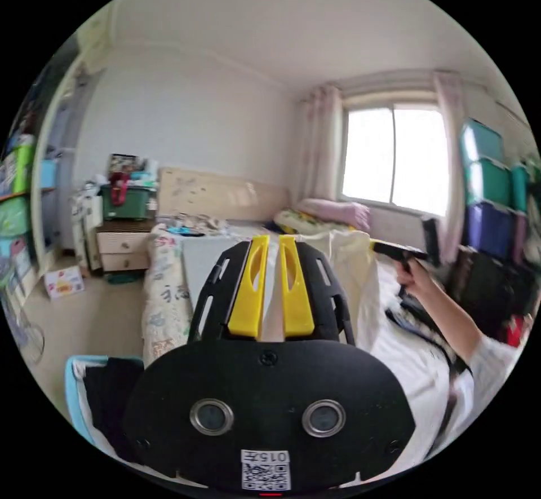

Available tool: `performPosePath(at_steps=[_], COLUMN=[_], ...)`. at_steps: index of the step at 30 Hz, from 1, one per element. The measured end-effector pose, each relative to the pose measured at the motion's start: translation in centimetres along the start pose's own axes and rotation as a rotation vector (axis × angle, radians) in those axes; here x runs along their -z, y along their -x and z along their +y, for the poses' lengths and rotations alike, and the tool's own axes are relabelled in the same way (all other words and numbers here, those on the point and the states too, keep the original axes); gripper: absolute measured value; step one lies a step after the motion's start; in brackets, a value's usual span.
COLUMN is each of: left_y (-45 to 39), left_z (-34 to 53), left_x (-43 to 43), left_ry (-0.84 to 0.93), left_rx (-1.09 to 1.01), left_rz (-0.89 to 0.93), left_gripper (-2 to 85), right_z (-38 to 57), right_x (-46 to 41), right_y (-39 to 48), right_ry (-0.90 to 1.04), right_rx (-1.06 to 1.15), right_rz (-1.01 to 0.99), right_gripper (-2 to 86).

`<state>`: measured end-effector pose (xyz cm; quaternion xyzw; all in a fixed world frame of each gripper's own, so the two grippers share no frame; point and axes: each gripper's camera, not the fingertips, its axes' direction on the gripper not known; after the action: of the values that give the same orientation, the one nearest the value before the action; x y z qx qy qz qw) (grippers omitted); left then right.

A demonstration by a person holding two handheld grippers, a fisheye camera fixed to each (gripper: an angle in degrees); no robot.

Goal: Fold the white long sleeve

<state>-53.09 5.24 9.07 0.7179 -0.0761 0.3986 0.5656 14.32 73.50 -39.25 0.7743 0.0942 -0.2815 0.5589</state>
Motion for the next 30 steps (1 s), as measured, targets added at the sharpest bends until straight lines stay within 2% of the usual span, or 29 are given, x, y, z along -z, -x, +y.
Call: performPosePath(at_steps=[1, 3, 5, 8, 11, 15, 19, 23, 26, 30], left_y=[0.4, 0.1, -2.1, -5.2, -8.1, -12.0, -17.6, -24.7, -29.4, -30.9], left_z=[0.2, 0.7, 3.3, 8.5, 13.2, 15.3, 13.1, 12.1, 13.6, 16.5], left_x=[0.5, 1.3, 3.5, 8.8, 14.6, 18.5, 18.2, 14.1, 10.1, 9.7], left_ry=[-0.033, 0.037, 0.242, 0.472, 0.576, 0.592, 0.515, 0.536, 0.643, 0.692], left_rx=[0.043, -0.018, -0.179, -0.329, -0.430, -0.521, -0.556, -0.618, -0.687, -0.725], left_rz=[0.005, 0.154, 0.356, 0.453, 0.446, 0.452, 0.502, 0.640, 0.670, 0.616], left_gripper=[4.8, 5.8, 6.4, 6.6, 6.7, 6.8, 7.3, 9.1, 10.3, 12.3], right_z=[0.3, 2.0, 6.8, 14.0, 20.2, 24.1, 25.6, 27.7, 27.0, 25.4], right_x=[0.3, 0.8, 2.4, 6.2, 10.5, 14.6, 16.2, 14.3, 14.4, 15.4], right_y=[0.8, 2.5, 4.5, 5.4, 5.1, 6.1, 9.1, 11.5, 11.8, 13.3], right_ry=[-0.018, 0.065, 0.223, 0.381, 0.478, 0.504, 0.575, 0.712, 0.670, 0.519], right_rx=[-0.016, 0.081, 0.209, 0.252, 0.255, 0.311, 0.431, 0.532, 0.512, 0.538], right_rz=[-0.030, -0.140, -0.244, -0.333, -0.356, -0.368, -0.415, -0.282, -0.153, -0.079], right_gripper=[8.7, 9.7, 10.6, 11.2, 11.3, 11.5, 13.0, 11.4, 3.8, 2.4])
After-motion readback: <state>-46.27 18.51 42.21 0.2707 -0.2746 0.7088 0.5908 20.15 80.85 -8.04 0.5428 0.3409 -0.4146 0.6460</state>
